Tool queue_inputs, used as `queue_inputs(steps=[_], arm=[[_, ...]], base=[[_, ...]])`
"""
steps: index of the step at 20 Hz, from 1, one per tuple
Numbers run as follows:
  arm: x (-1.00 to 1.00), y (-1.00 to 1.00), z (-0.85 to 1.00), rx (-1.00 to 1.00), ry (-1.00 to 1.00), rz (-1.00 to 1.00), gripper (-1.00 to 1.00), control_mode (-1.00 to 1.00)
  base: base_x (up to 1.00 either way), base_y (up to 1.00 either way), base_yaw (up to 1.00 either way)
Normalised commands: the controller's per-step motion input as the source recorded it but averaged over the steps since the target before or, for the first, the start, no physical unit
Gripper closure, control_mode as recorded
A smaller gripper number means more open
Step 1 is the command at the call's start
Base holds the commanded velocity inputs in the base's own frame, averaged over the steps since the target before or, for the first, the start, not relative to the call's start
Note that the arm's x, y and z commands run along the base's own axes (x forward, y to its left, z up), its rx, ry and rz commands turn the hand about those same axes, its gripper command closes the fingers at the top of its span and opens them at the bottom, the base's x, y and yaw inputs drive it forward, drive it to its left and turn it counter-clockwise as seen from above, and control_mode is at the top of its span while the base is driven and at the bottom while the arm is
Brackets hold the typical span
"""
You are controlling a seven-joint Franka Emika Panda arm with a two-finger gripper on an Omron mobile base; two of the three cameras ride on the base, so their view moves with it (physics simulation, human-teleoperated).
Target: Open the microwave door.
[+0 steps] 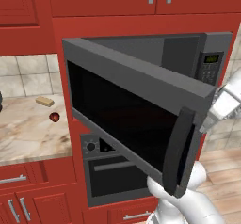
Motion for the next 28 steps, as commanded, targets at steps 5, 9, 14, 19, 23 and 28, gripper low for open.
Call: queue_inputs(steps=[5,9,14,19,23,28], arm=[[0.24,1.00,-0.02,-0.02,-0.21,0.00,-1.00,-1.00],[0.88,1.00,-0.09,0.01,-0.15,0.01,-1.00,-1.00],[0.92,0.97,-0.18,0.07,-0.20,0.09,-1.00,-1.00],[0.92,0.83,-0.27,0.15,-0.23,0.22,-1.00,-1.00],[0.87,0.85,-0.40,0.20,-0.25,0.30,-1.00,-1.00],[0.63,0.87,-0.50,0.17,-0.26,0.32,-1.00,-1.00]], base=[[0.00,0.00,0.00],[0.00,0.00,0.00],[0.00,0.00,0.00],[0.00,0.00,0.00],[0.00,0.00,0.00],[0.00,0.00,0.00]])
